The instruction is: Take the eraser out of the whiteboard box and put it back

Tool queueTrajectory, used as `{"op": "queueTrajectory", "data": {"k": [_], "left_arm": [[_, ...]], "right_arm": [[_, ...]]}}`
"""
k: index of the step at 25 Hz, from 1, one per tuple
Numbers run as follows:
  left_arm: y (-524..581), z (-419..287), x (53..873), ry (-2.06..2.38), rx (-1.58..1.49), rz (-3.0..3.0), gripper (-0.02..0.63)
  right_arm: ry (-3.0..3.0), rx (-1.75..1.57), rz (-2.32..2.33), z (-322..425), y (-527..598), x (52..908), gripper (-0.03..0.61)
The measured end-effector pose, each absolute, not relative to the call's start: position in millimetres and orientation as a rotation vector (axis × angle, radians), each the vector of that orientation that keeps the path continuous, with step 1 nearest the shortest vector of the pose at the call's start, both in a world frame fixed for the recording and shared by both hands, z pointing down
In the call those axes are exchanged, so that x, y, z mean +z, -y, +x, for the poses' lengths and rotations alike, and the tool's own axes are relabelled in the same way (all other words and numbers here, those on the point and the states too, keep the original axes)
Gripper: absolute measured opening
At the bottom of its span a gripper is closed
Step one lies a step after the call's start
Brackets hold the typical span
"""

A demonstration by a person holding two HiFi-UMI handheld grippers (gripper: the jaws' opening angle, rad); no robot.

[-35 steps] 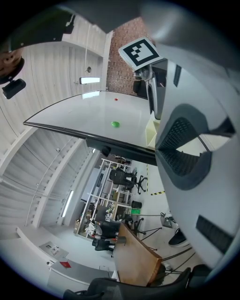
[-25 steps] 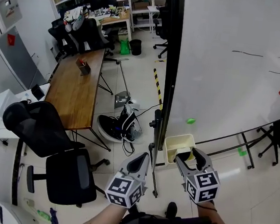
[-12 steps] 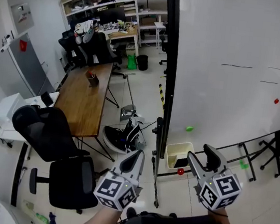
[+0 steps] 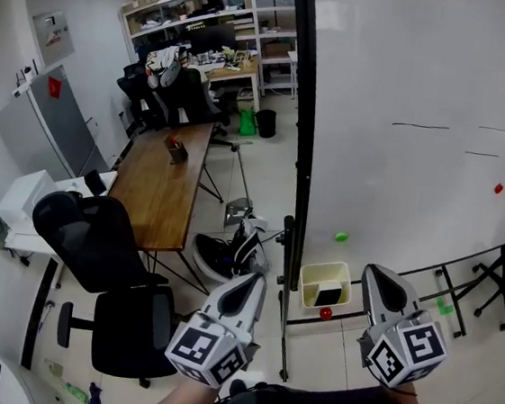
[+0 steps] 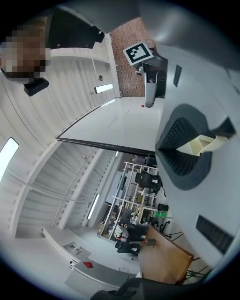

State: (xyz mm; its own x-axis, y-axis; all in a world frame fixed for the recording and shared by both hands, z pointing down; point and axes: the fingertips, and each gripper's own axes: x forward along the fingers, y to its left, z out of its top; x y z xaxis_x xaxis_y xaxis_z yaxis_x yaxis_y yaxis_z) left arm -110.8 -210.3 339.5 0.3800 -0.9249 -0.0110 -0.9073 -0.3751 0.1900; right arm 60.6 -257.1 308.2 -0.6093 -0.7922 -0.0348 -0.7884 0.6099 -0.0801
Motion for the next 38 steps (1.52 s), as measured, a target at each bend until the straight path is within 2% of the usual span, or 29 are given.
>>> {"op": "queueTrajectory", "data": {"k": [14,23,28,38], "left_arm": [[160.1,-55.0,332.8,1.813,-0.126,2.387,0.031],[118.2,-39.5,330.4,1.925,-0.130,2.321,0.029],[68.1,-68.3,323.9,1.947,-0.173,2.321,0.029],[-62.9,-170.9,324.7,1.882,-0.247,2.333,0.029]], "right_arm": [[-2.848,-0.080,-1.130,108.8,238.8,306.1,0.021],[-2.885,-0.206,-1.008,119.2,232.8,328.9,0.021],[-2.892,-0.167,-0.995,96.7,181.9,317.4,0.021],[-2.876,-0.091,-1.072,8.8,41.2,296.0,0.020]]}}
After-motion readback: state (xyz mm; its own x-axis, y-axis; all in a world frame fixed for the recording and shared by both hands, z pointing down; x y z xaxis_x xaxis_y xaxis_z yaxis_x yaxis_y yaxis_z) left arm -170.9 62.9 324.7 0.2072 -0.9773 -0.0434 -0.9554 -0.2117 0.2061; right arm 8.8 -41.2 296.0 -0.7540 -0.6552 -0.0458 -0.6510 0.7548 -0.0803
